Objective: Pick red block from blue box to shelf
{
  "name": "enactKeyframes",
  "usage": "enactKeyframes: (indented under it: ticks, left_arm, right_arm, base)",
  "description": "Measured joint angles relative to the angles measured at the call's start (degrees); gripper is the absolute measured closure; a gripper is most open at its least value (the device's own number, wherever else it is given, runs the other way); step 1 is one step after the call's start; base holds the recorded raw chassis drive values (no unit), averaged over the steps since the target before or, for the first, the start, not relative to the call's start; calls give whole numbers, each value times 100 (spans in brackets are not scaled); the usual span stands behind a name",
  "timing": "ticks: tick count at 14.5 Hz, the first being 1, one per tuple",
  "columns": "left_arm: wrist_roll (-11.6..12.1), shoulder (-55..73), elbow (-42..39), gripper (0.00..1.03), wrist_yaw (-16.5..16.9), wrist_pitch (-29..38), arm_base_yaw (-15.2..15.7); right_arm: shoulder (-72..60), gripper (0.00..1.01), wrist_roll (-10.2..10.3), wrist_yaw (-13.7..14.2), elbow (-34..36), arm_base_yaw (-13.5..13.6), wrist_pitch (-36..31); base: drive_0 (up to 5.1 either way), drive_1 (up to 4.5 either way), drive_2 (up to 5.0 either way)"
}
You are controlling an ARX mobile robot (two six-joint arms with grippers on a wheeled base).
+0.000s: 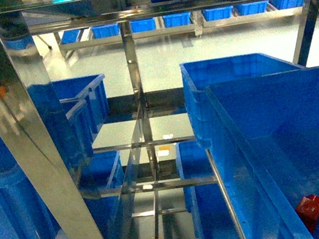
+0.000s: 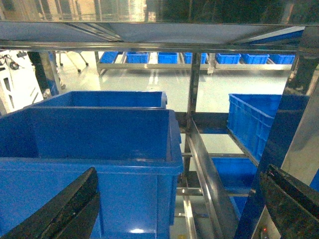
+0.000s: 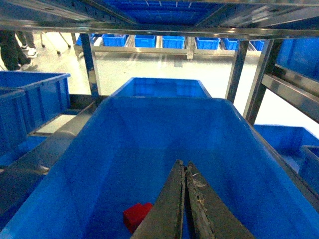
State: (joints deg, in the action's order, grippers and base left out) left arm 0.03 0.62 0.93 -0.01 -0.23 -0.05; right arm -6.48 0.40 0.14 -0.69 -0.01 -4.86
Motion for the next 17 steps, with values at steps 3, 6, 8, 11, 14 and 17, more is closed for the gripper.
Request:
enactKeyframes:
  ticks: [3,6,8,11,14,17]
  left_arm:
    - [-2,0,0,5,-7,2,0]
    - [-2,0,0,5,0,2,0]
    - [-2,0,0,5,-2,2,0]
    - [-2,0,0,5,-2,2,0]
    - [-2,0,0,5,-2,2,0]
    - [-2,0,0,5,-2,2,0]
  right_arm:
    - [616,99,0,-11,2,0,557]
    - [621,99,0,-13,2,0,509]
    - [621,92,-2,-11,2,0,509]
    - [621,19,0,-13,2,0,509]
    - [621,3,0,-11,2,0,509]
    - [621,3,0,-11,2,0,509]
  base:
    - [0,0,0]
    - [0,0,0]
    - [0,0,0]
    - [0,0,0]
    - [0,0,0]
    - [0,0,0]
